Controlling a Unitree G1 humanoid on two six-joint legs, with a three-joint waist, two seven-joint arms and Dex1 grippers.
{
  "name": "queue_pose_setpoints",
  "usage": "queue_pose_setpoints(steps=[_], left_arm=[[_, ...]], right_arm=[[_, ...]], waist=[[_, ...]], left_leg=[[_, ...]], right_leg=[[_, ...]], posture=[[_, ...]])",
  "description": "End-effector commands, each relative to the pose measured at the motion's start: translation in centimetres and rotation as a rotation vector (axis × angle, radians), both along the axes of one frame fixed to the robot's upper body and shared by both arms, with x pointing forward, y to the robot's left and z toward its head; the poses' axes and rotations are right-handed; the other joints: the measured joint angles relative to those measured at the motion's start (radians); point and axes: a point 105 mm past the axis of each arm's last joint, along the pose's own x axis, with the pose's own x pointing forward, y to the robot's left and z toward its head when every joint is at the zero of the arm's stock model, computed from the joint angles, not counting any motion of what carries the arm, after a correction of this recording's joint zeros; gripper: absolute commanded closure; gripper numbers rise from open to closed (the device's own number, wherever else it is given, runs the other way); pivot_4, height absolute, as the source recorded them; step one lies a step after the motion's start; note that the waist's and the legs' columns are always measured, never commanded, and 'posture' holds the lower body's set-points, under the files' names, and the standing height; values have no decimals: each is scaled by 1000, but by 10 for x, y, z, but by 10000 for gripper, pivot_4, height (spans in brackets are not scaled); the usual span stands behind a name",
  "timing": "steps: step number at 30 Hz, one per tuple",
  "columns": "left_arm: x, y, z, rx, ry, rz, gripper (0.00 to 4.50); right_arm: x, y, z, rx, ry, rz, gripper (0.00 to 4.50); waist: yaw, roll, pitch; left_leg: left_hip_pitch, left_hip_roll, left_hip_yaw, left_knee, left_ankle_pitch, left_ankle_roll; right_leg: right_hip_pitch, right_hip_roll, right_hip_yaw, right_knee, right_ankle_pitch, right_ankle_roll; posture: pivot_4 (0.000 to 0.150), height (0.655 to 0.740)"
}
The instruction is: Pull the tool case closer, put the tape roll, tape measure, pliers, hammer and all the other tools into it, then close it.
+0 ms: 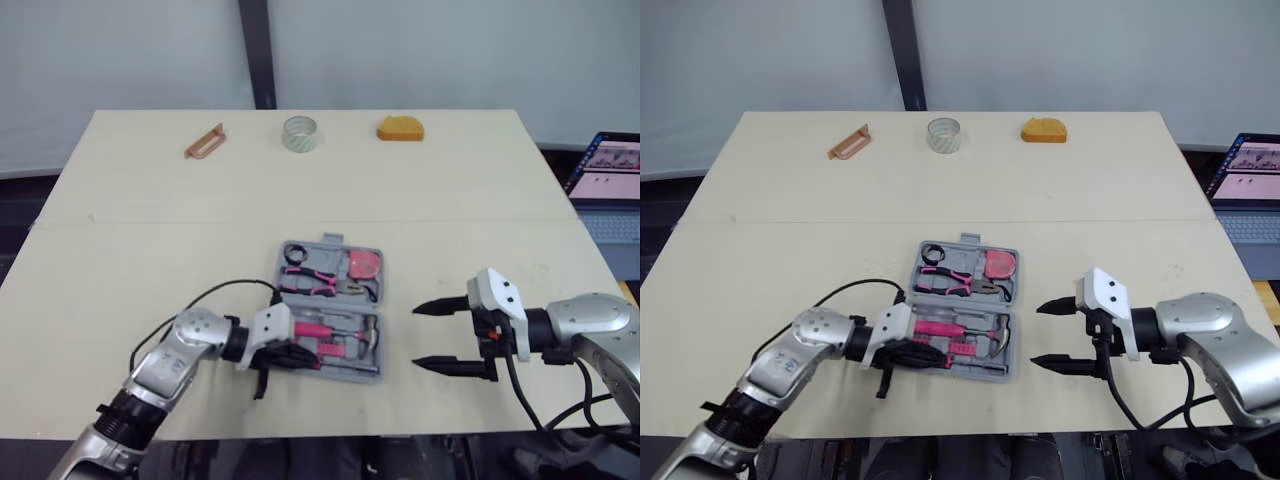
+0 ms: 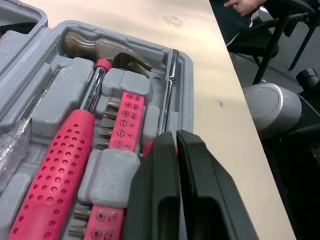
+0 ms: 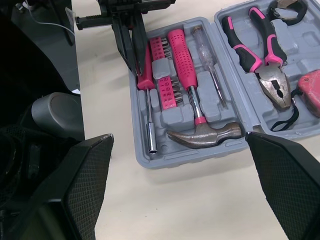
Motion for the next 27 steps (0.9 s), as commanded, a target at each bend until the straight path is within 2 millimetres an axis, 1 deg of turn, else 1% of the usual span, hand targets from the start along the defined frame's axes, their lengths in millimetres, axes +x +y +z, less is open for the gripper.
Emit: queue_pose_setpoints(steps=[1,4,10,15,27], left_arm=[[0,1,-1,4,-24,-10,44412],[-2,4,-8,35,-23,-15,44412],[-3,11,-17,88,-27,-17,44412],[-2,11,-23,109,-31,-12,44412],[-8,16,-46,218,22,-10,44412]], right_arm=[[1,-2,9,7,-32,-1,0],[1,-3,8,5,-30,-1,0],[1,-3,7,1,-27,0,0],[2,-3,7,1,-27,0,0],[0,-4,6,-6,-22,0,0]], waist=[[-1,0,0],[-1,0,0],[-1,0,0],[0,0,0],[0,1,-3]], left_leg=[[0,0,0,0,0,0],[0,0,0,0,0,0],[0,0,0,0,0,0],[0,0,0,0,0,0],[5,0,0,-1,0,0]], right_leg=[[0,0,0,0,0,0],[0,0,0,0,0,0],[0,0,0,0,0,0],[0,0,0,0,0,0],[6,0,0,-1,0,0]], posture=[[1500,7400],[1500,7400],[1500,7400],[1500,7400],[1500,7400]])
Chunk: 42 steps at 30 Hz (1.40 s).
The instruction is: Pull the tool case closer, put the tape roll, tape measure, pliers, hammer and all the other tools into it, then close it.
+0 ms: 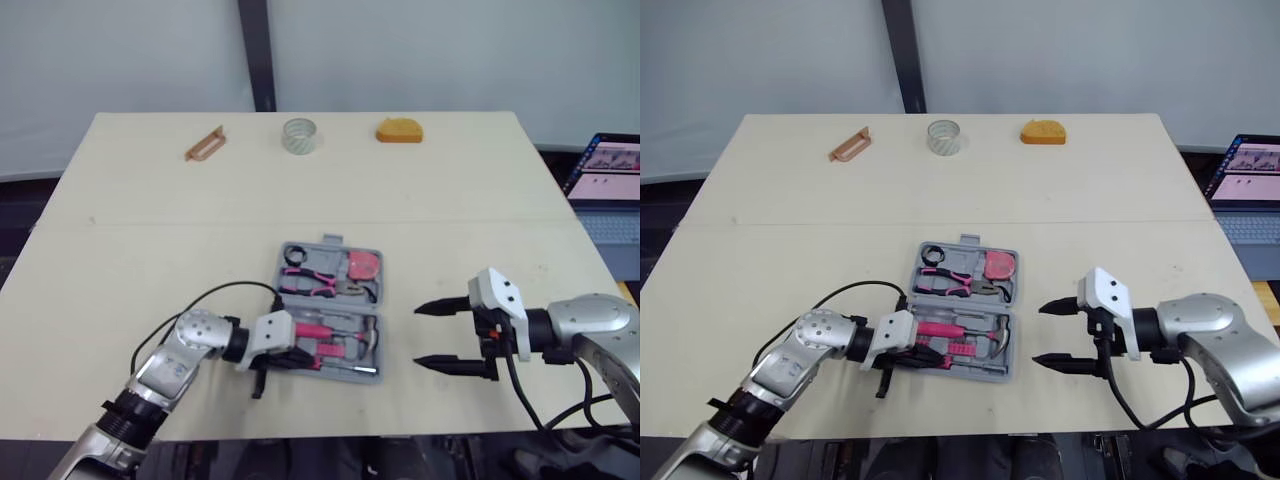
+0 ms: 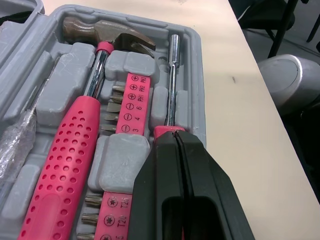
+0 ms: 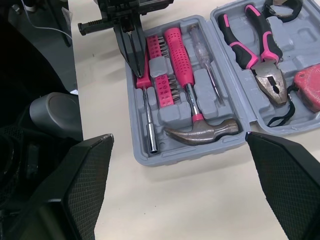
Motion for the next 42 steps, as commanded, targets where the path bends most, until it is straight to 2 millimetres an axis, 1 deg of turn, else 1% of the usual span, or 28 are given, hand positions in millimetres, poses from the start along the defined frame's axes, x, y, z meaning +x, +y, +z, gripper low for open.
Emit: queue_pose_setpoints(steps=[1,3,5,7,9,12,14,15,17,19,21,22,23,24,25,26,29,30,34,37,42], left_arm=[[-10,11,-31,118,86,22,44412],[-11,9,-29,108,90,21,44412],[-10,8,-21,72,91,30,44412],[-6,10,-2,14,85,49,44412],[-3,15,22,-51,84,84,44412],[0,32,53,-132,86,164,44412],[4,42,64,-167,85,220,44412],[9,52,69,-170,68,267,44412],[22,80,74,-167,27,399,44412],[30,100,70,-145,1,487,44412],[38,113,62,-133,-13,558,45000],[42,117,59,-138,-18,589,45000],[46,119,55,-137,-24,612,45000],[49,119,49,-131,-27,623,45000],[51,117,44,-128,-28,626,45000],[55,113,39,-131,-28,630,45000],[62,97,30,-153,-25,628,45000],[63,90,27,-159,-22,624,45000],[67,69,16,-170,-7,599,45000],[70,60,7,-158,-8,583,45000],[77,53,1,-147,-24,581,45000]], right_arm=[[-1,-1,7,-5,-29,13,0],[-2,-1,6,-4,-26,11,0],[-2,-2,6,6,-22,-2,0],[1,-6,6,22,-19,-36,0],[5,-13,6,44,-16,-83,0],[14,-21,8,89,-24,-165,0],[19,-27,6,105,-34,-212,0],[23,-31,3,118,-32,-251,0],[31,-41,-5,150,-23,-340,0],[37,-46,-15,163,-21,-392,0],[44,-47,-25,171,-24,-435,5531],[47,-45,-31,171,-23,-448,8780],[51,-45,-36,167,-26,-460,14643],[53,-42,-41,163,-25,-463,18548],[55,-39,-45,159,-25,-462,23624],[58,-36,-50,151,-26,-464,28134],[62,-22,-59,132,-22,-452,44005],[63,-18,-61,126,-19,-444,44622],[66,-1,-69,102,-15,-412,44622],[69,10,-73,100,-15,-401,44622],[70,22,-81,82,-12,-379,44622]], waist=[[0,0,-1],[0,0,-1],[0,0,-2],[-1,0,-2],[-2,0,-2],[-3,0,-2],[-1,0,-2],[0,0,-2],[-1,0,-2],[-4,0,-2],[-5,0,-2],[-5,0,-2],[-4,0,-2],[-4,0,-2],[-3,0,-2],[-3,0,-2],[-5,0,-2],[-5,0,-2],[-9,0,-2],[-9,0,-2],[-4,1,-2]], left_leg=[[0,0,0,0,0,0],[1,0,0,0,0,0],[1,0,0,0,0,0],[1,0,0,0,0,0],[0,0,0,0,0,0],[-1,1,0,0,0,0],[-1,1,0,0,0,0],[-1,1,0,0,0,0],[-1,1,0,0,0,0],[0,1,0,-1,0,0],[0,1,0,-2,0,0],[0,1,1,-2,0,0],[0,1,1,-2,0,0],[0,1,1,-2,0,0],[-1,1,1,-2,0,0],[-1,1,1,-2,0,0],[-1,1,1,-2,0,0],[-1,1,1,-2,0,0],[-1,1,2,-2,0,0],[-1,1,2,-2,0,0],[-2,1,2,-1,0,0]], right_leg=[[1,0,0,0,0,0],[1,0,0,-1,0,0],[1,0,0,-1,0,0],[1,0,0,-1,0,0],[1,0,0,0,0,0],[-1,0,-1,0,0,0],[-1,0,-1,0,0,0],[0,0,-1,0,0,0],[0,0,-1,-1,0,0],[0,0,-1,-1,0,0],[-1,0,-1,0,0,0],[-1,0,-1,-1,0,0],[-2,0,-1,-1,0,0],[-1,0,0,-1,0,0],[-2,0,-1,0,0,0],[-2,0,-1,0,0,0],[-2,0,-1,0,0,0],[-2,0,-1,0,0,0],[-4,0,-1,1,0,0],[-4,0,-1,1,0,0],[-4,0,-1,1,0,0]], posture=[[1500,7400],[1500,7400],[1500,7400],[1500,7400],[1500,7400],[1500,7400],[1500,7400],[1500,7400],[1500,7400],[1500,7400],[1500,7400],[1500,7400],[1500,7400],[1500,7400],[1500,7400],[1500,7400],[1500,7400],[1500,7400],[1500,7400],[1500,7400],[1500,7400]])
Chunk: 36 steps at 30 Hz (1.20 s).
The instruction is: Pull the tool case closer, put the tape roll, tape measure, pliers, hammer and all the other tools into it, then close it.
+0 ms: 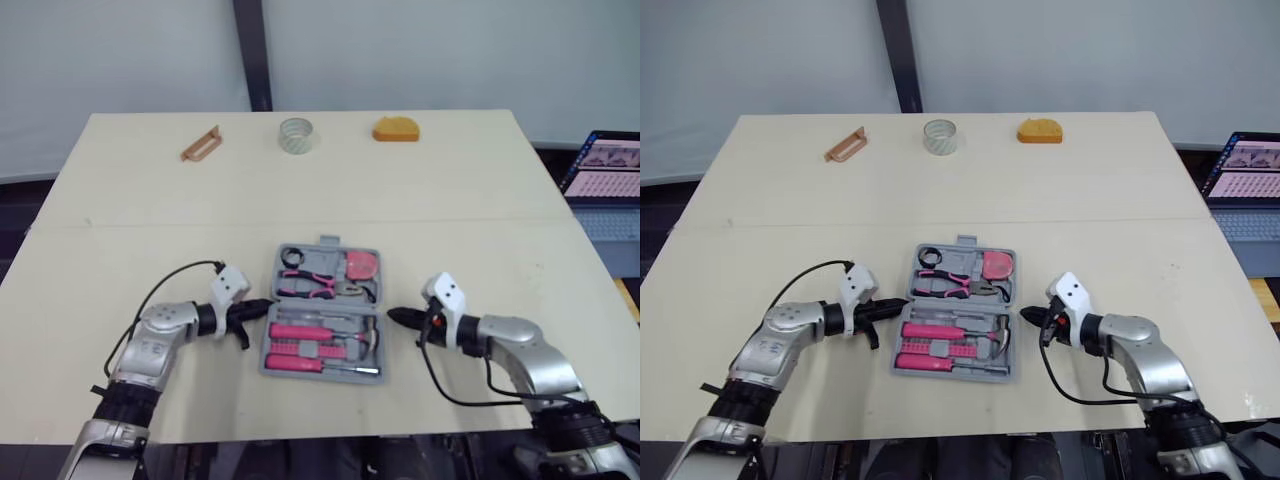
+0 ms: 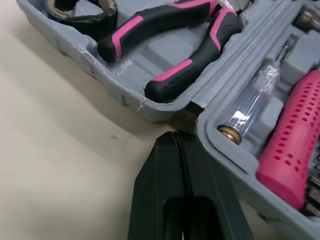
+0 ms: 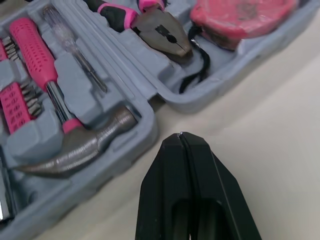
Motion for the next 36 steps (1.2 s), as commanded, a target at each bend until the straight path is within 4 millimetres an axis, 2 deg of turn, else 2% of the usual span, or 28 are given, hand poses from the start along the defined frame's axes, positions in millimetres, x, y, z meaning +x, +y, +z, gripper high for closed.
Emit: queue_pose_setpoints(steps=[1,12,17,29,36], left_arm=[[3,-6,-3,17,-16,-13,45000],[-6,-14,-10,17,7,-56,45000],[-15,-12,-13,27,23,-63,45000],[-22,-10,-15,31,45,-65,45000],[-38,-8,-20,39,88,-88,45000]], right_arm=[[2,6,2,-3,-26,10,44622],[0,19,3,26,-18,53,44622],[-2,21,2,26,-10,67,44622],[-9,26,0,26,11,110,44622],[-17,26,-2,28,38,138,44622]], waist=[[1,0,0],[0,0,0],[-5,1,0],[-10,1,-1],[-24,2,-3]], left_leg=[[0,0,0,0,0,0],[0,0,0,0,0,0],[1,0,0,0,0,0],[1,0,0,-1,0,0],[2,0,0,-4,0,0]], right_leg=[[0,0,0,0,0,0],[0,0,0,0,0,0],[0,0,0,0,0,0],[0,0,0,0,0,0],[0,0,0,0,0,0]], posture=[[1500,7400],[1500,7400],[1500,7400],[1500,7400],[1500,7400]])
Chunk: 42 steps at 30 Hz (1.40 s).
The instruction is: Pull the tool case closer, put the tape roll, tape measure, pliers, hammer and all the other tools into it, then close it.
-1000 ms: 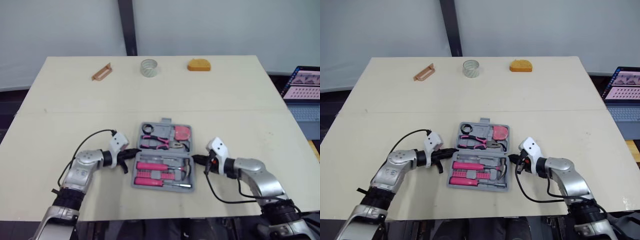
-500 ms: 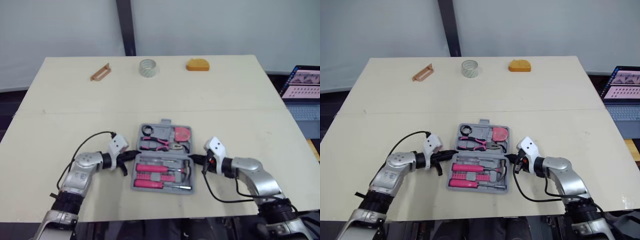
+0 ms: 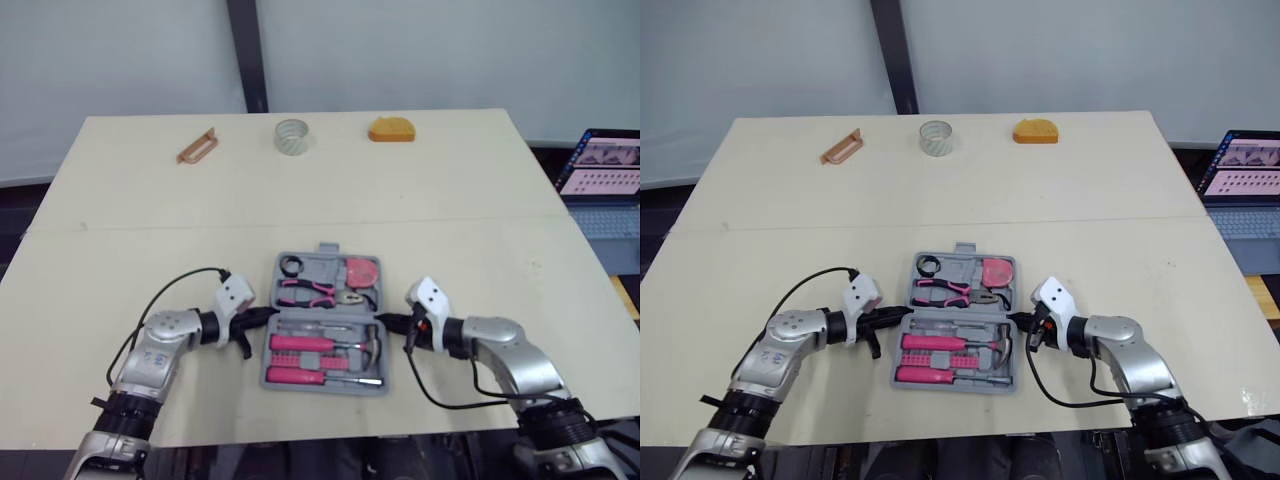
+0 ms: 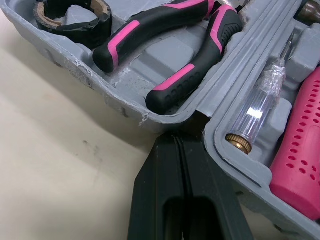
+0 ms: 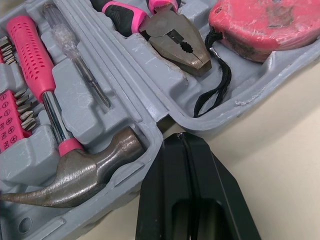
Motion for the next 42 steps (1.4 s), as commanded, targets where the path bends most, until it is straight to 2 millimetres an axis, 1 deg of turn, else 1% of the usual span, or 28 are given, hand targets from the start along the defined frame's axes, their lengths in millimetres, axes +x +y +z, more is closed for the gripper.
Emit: queue_pose_setpoints(steps=[1,10,17,42], left_arm=[[-20,-8,-13,2,82,-63,45000],[-40,1,-15,25,134,-65,45000],[-55,6,-22,29,172,-56,45000],[-75,9,-29,23,237,-51,45000]], right_arm=[[-11,12,4,35,7,75,44622],[-24,13,3,30,45,114,44622],[-35,14,2,29,75,138,44622],[-45,16,-3,25,112,153,44622]], waist=[[-3,0,0],[-3,0,-1],[-2,0,-1],[-2,0,-1]], left_leg=[[0,0,0,0,0,0],[0,0,0,-1,0,0],[0,0,1,-1,0,0],[0,0,1,-2,0,0]], right_leg=[[0,0,0,0,0,0],[0,0,0,0,0,0],[-1,0,0,-1,0,0],[-1,0,1,-1,0,0]], posture=[[1500,7400],[1500,7400],[1500,7400],[1500,7400]])
